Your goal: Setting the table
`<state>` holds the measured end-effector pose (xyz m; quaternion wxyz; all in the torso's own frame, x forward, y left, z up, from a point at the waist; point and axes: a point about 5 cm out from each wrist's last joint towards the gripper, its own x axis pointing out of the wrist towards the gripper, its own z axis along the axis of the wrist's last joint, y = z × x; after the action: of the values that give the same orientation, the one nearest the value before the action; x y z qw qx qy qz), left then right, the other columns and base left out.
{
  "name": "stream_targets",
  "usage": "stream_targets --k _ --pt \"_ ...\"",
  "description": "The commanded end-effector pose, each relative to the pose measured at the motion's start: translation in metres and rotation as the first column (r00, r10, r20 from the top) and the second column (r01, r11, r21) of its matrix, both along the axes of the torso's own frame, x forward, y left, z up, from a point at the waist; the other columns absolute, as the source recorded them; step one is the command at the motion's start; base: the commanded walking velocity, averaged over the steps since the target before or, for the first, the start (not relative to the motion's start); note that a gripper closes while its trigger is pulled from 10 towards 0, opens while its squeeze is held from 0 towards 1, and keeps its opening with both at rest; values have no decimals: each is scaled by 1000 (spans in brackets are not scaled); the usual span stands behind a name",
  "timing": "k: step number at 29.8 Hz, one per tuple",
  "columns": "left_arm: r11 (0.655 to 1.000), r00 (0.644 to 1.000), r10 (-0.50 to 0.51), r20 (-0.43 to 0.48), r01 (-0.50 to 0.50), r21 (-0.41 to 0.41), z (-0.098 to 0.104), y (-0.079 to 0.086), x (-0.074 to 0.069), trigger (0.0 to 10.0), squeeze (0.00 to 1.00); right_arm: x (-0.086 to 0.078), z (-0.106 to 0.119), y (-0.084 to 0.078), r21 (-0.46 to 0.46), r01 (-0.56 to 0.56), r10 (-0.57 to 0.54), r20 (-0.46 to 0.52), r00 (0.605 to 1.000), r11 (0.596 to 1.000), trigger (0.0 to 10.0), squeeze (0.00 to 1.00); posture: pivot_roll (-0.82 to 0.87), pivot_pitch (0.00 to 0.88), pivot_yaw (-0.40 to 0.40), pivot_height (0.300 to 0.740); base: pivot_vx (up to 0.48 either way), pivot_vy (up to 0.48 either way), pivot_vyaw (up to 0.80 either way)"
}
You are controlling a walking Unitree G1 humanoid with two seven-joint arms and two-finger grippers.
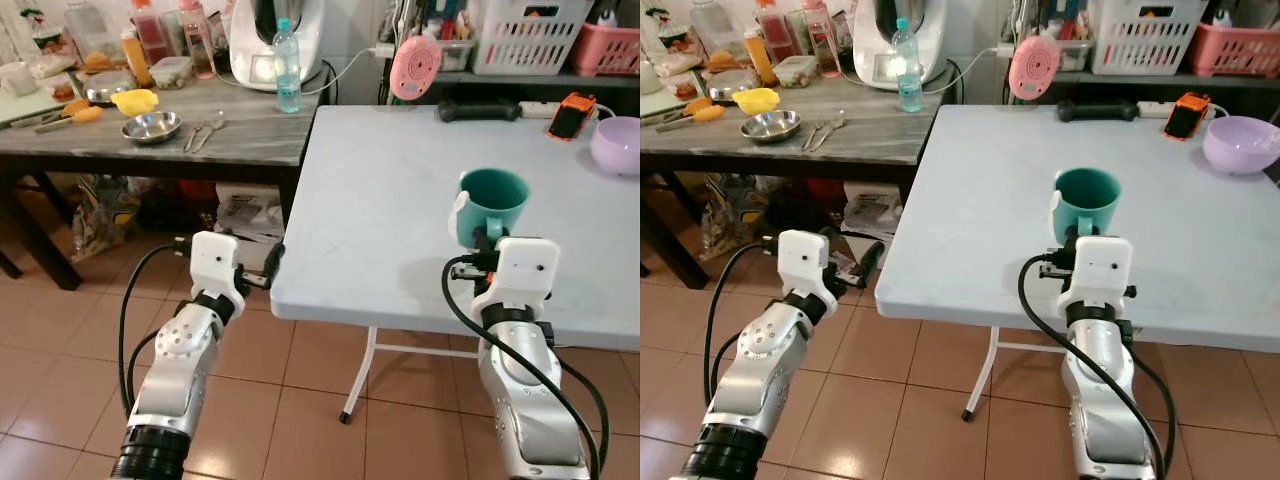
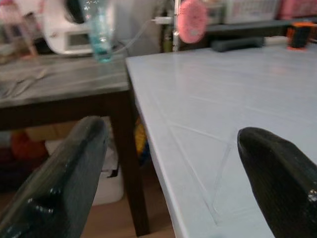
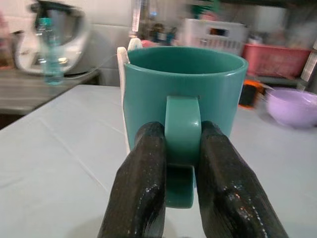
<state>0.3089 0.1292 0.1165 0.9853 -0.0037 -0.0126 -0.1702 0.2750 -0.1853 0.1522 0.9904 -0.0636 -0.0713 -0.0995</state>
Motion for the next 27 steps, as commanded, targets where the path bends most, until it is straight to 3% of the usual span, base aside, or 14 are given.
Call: stream_targets --k 1,12,27 --pt "1000 1000 22 14 -22 18 4 9 2 10000 0 3 7 7 7 -20 20 30 999 1000 10000 0 -105 0 95 740 0 476 0" --pt "1000 1000 9 13 -10 29 3 9 1 10000 0 3 7 7 5 -10 10 34 999 1000 10000 0 -97 0 103 740 0 480 0" --pt "1000 1000 -1 26 1 28 5 4 1 10000 0 4 6 6 1 -1 1 37 999 1000 10000 0 -88 0 108 740 0 480 -683"
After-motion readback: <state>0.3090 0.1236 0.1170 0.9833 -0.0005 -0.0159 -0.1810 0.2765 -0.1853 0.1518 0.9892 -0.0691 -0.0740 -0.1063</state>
